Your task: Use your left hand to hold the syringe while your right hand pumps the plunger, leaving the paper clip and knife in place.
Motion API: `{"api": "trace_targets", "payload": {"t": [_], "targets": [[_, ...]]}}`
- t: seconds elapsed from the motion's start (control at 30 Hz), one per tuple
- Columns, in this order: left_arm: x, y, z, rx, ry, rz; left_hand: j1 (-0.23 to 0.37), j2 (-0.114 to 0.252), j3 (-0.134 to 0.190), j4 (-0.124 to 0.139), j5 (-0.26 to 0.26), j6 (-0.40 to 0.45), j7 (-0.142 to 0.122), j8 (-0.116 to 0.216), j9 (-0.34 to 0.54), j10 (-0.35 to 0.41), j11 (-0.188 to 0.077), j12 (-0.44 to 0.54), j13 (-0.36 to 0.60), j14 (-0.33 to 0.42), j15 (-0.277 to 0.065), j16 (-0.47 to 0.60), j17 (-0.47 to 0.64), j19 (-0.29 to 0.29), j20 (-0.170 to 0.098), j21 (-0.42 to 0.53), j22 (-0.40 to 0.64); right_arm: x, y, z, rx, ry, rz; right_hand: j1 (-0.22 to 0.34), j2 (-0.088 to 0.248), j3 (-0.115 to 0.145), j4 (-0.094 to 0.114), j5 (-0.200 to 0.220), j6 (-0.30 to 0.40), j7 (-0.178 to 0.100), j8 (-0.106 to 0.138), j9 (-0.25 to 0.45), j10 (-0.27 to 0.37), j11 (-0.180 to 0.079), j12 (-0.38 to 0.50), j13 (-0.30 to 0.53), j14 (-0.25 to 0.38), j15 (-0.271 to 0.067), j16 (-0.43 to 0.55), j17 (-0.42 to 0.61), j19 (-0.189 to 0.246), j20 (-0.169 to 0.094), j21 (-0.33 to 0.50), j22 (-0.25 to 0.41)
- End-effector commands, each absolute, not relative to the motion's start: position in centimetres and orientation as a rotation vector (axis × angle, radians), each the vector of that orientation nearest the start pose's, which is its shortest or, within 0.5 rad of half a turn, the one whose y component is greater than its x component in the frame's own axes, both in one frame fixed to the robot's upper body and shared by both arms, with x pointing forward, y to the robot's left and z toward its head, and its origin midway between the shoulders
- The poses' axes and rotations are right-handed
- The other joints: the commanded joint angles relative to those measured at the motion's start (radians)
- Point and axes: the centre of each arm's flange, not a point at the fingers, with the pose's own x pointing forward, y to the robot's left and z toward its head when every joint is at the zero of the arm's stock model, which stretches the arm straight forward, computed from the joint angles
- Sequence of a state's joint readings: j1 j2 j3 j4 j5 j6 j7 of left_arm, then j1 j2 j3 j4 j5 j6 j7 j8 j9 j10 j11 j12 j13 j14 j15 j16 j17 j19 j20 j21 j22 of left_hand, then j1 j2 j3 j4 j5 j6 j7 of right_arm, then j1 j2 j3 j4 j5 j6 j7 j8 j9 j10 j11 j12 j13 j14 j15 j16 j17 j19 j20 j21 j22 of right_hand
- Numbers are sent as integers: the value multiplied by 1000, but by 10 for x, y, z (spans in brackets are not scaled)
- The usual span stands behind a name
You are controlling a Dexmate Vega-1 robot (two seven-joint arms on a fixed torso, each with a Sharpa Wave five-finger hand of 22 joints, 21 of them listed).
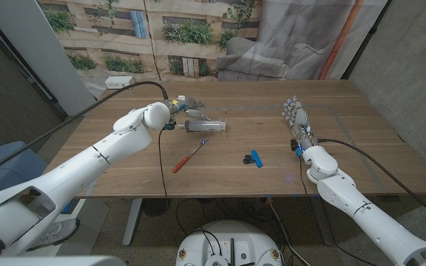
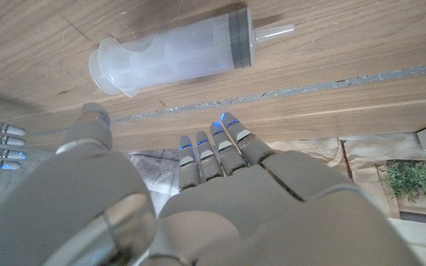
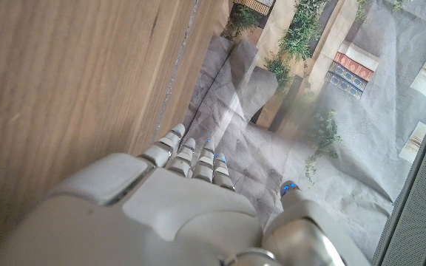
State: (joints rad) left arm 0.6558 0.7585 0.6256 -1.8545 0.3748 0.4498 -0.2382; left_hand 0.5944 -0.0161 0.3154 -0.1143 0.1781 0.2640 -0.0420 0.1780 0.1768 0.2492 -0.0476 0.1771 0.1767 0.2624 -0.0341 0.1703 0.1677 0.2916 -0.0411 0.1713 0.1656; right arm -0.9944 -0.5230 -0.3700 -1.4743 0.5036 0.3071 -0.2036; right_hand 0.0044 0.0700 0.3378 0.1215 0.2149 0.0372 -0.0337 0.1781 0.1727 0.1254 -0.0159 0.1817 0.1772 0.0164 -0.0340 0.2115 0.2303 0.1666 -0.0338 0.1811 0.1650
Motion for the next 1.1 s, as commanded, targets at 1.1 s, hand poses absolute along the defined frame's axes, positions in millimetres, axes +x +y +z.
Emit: {"api": "trace_targets", "payload": {"t": [1.1], "targets": [[615,261,7,362,-674,84,6,73,34,-14,3,23,30,7,-2,1,20,11,1,-21,-8,0,-4,-45,-53,5,0,621,-277,-48,68,-636,92,7,14,-4,2,6,8,17,8,1,18,0,9,2,15,-24,5,-2,13,-32,8,2]]}}
